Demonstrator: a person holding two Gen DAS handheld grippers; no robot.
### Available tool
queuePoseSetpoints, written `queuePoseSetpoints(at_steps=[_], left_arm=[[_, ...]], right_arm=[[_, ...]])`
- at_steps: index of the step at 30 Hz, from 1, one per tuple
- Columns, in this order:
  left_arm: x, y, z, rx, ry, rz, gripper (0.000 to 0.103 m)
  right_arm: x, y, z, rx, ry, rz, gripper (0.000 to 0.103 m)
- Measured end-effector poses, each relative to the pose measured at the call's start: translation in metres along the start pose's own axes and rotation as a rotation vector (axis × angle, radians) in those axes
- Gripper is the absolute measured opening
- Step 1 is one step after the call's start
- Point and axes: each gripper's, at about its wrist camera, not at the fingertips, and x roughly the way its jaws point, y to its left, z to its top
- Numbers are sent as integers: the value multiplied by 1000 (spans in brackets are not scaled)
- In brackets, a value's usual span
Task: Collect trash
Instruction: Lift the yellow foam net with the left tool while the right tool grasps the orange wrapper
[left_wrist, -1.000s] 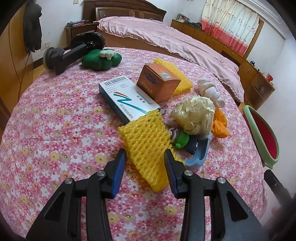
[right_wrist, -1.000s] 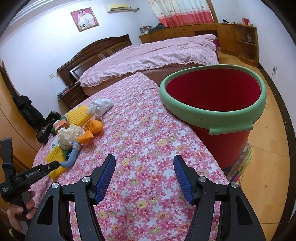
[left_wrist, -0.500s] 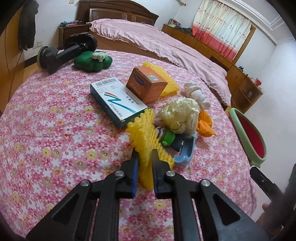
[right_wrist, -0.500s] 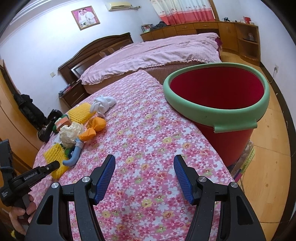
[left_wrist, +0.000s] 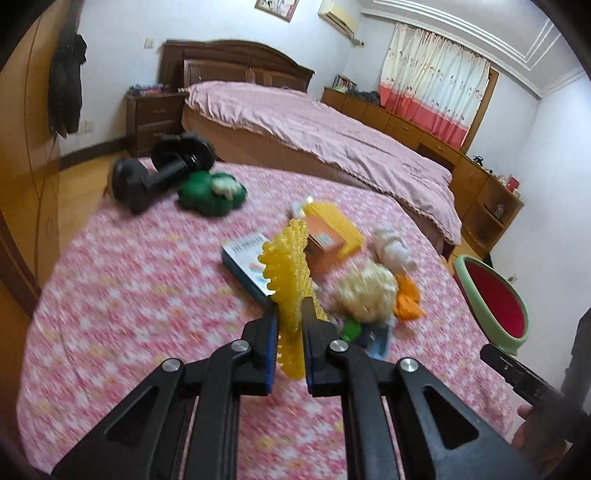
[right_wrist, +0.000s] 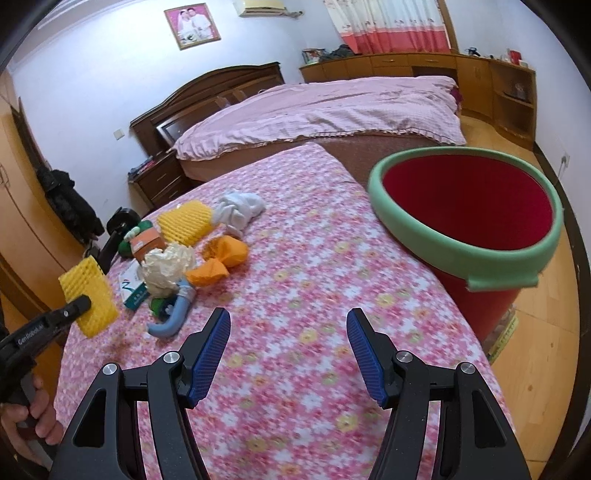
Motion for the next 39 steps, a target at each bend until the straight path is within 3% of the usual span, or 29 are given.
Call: queuePoseSetpoints(at_steps=[9, 20, 32, 39], left_arm=[[28, 34, 24, -45, -30, 38, 11], [57, 52, 19, -71, -29, 56, 11], [67, 57, 16, -85, -24, 28, 11], [67, 60, 15, -97, -21, 23, 11]], right_arm=[[39, 32, 24, -47, 31, -2, 67], [97, 51, 39, -80, 116, 3, 67], [114, 56, 38, -101, 100, -10, 63], [113, 52, 38, -79, 93, -31, 48]])
